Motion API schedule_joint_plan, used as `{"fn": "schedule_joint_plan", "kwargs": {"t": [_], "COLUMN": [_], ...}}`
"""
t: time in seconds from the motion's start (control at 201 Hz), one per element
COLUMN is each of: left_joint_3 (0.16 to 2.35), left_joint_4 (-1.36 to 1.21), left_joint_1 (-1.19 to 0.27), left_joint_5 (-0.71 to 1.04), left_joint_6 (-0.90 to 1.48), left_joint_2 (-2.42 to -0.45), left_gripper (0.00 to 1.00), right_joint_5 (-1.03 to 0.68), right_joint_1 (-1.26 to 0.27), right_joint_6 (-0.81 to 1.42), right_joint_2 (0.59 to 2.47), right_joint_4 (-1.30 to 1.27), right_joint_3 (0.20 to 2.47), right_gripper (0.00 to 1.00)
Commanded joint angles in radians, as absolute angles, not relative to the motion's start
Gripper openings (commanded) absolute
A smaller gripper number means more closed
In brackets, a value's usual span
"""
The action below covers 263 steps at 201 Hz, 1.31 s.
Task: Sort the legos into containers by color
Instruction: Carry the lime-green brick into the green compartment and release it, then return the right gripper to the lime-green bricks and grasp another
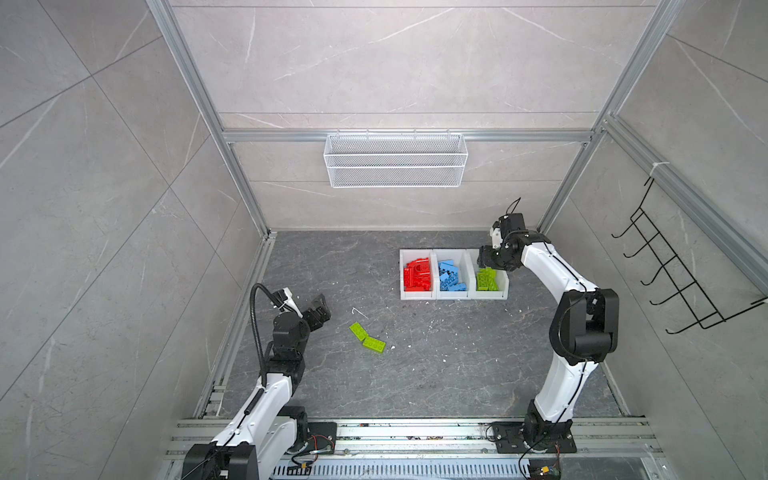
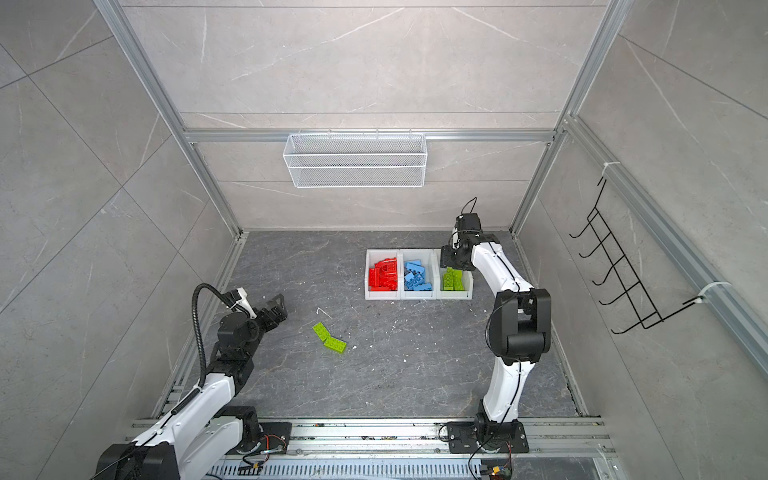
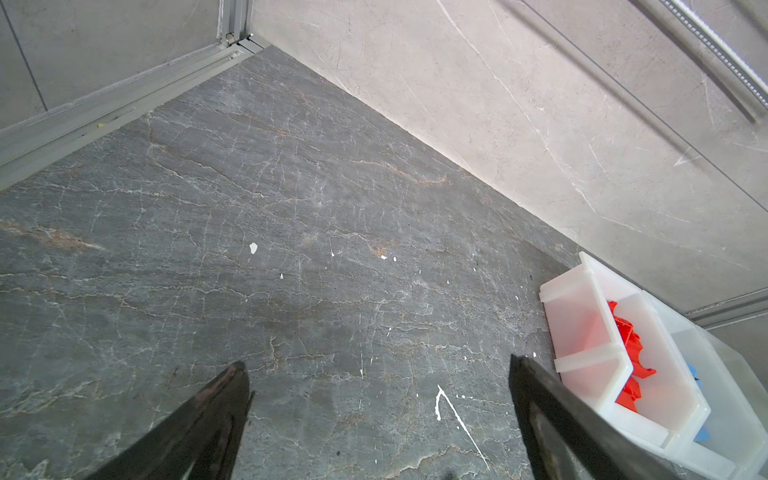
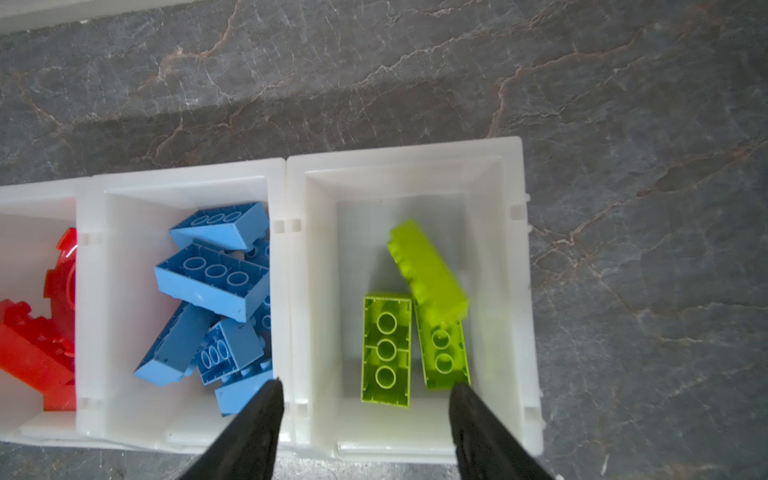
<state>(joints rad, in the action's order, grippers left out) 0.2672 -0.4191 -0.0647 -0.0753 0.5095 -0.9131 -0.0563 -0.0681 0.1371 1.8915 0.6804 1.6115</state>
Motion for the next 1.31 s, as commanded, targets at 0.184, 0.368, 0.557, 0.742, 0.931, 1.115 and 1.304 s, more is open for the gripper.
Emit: {"fn": "schedule_joint_plan", "kwargs": {"t": [0.184,0.368,0.557,0.742,0.931,1.115,1.304], "left_joint_3": [0.287,0.288,0.288,0.282,0.284,0.28,0.285], "left_joint_4": [-0.425,-0.424,-0.421,-0.411,-0.395,-0.38,-0.375], "left_joint_1": [-0.063,-0.063,-0.063,-0.063,-0.063,-0.063,-0.063], "left_joint_5": [-0.112,-0.121,-0.127,-0.133,-0.144,-0.143,-0.143], "left_joint_6": [0.506,0.511,0.518,0.529,0.528,0.519,0.512], "left_joint_2": [-0.896,-0.903,-0.906,-0.897,-0.884,-0.847,-0.839], "left_gripper": [1.0,1.0,1.0,1.0,1.0,1.0,1.0], "right_joint_5": [-0.162,-0.17,-0.096,-0.059,-0.001,0.028,-0.029], "right_joint_1": [-0.342,-0.655,-0.916,-1.011,-1.034,-1.034,-1.034], "right_joint_6": [0.038,0.06,0.043,0.036,0.037,0.002,-0.035], "right_joint_2": [1.562,1.485,1.624,1.8,1.932,2.015,2.087], "right_joint_4": [0.638,0.522,0.481,0.485,0.505,0.536,0.554], "right_joint_3": [1.386,1.228,1.237,1.307,1.414,1.49,1.544], "right_gripper": [0.67,0.67,0.69,0.69,0.69,0.66,0.61]}}
